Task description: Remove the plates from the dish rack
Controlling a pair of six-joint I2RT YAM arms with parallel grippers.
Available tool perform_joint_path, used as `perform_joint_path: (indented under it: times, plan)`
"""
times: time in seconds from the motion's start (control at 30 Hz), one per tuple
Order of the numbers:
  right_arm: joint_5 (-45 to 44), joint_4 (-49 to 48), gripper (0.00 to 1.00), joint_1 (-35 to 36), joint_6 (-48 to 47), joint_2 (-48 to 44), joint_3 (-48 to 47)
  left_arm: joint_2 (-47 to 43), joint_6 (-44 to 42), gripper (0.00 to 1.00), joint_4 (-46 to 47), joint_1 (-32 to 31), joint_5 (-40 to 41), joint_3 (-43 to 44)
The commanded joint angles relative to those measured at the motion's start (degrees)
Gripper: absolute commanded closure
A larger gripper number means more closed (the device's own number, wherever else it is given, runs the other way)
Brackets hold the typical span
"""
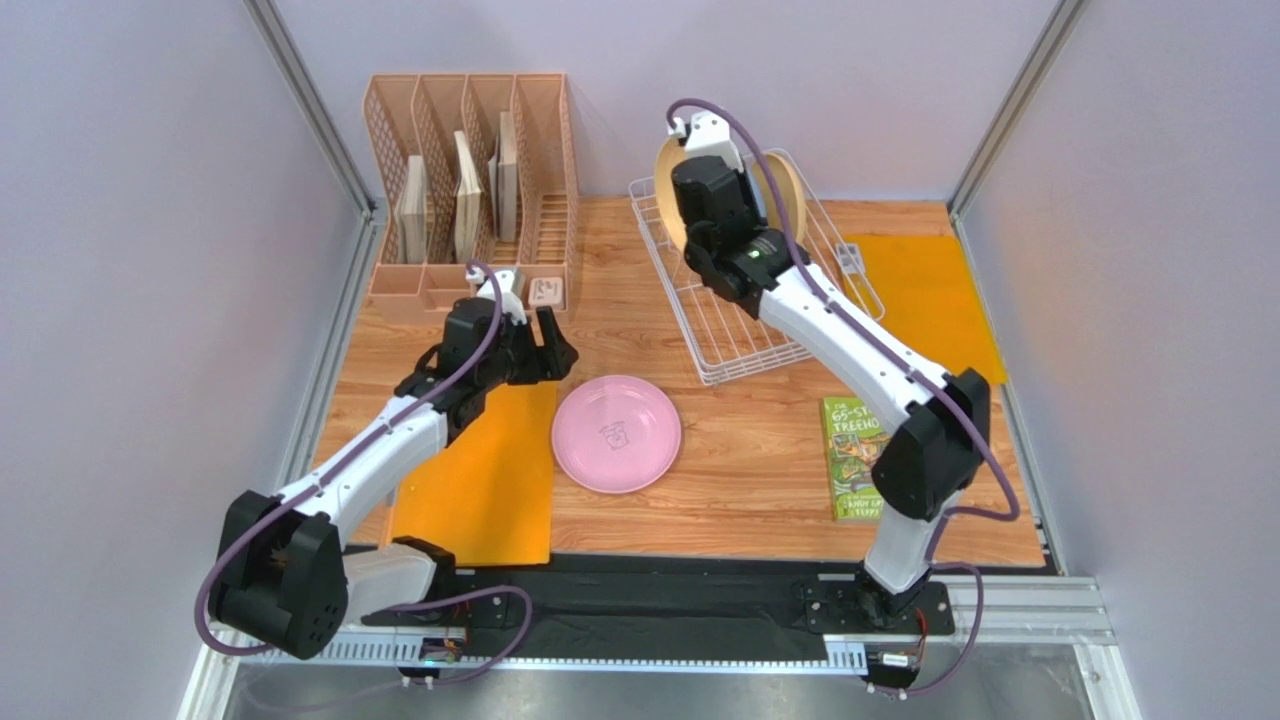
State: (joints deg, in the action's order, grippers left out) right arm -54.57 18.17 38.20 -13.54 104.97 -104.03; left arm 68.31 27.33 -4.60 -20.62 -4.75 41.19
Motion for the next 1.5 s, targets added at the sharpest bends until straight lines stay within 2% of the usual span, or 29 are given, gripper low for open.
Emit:
perform_joint_path:
  times: [0.0,0.03,0.2,0.4,0.57,0.7,0.93,1.03,1.23,1.47]
  plan:
    - [18.2,12.2,1.00,-1.6,15.3,-11.3,4.5,-0.4,-1.3,0.21,2.7,-0.3,-5.7,4.2]
    - [24.8,14.7,0.99,-2.1,16.6,-12.6,5.8,-0.5,-1.2,0.21,3.3,-0.3,-7.1,4.4]
    - [43.5,17.5,0.99,-5.1,26.3,-18.6,11.3,0.8,-0.1,0.20,7.7,-0.3,-9.3,5.1]
    - [57.8,15.5,1.00,-5.8,31.6,-20.6,16.7,1.5,1.2,0.21,11.6,-0.3,-9.6,4.6]
    - [60.2,14.8,1.00,-5.9,32.4,-20.0,17.5,0.2,2.5,0.20,14.7,-0.3,-9.5,3.5]
    - [55.7,14.7,1.00,-6.4,31.9,-19.6,18.2,-2.6,2.8,0.20,15.4,-0.3,-8.4,2.1]
    - [54.7,12.7,1.00,-10.2,32.5,-18.8,20.5,-7.8,3.3,0.19,13.1,-0.3,-4.1,0.1]
    - [57.5,11.6,1.00,-10.5,32.6,-18.0,21.0,-9.0,3.5,0.18,13.7,-0.2,-4.5,-0.7]
    - [64.4,8.7,1.00,-10.6,34.5,-17.5,22.5,-6.0,4.1,0.18,15.5,-0.3,-6.0,-0.2]
    - [70.2,6.6,1.00,-10.5,36.7,-18.3,23.8,-3.6,5.3,0.20,18.7,-0.3,-5.4,-1.5]
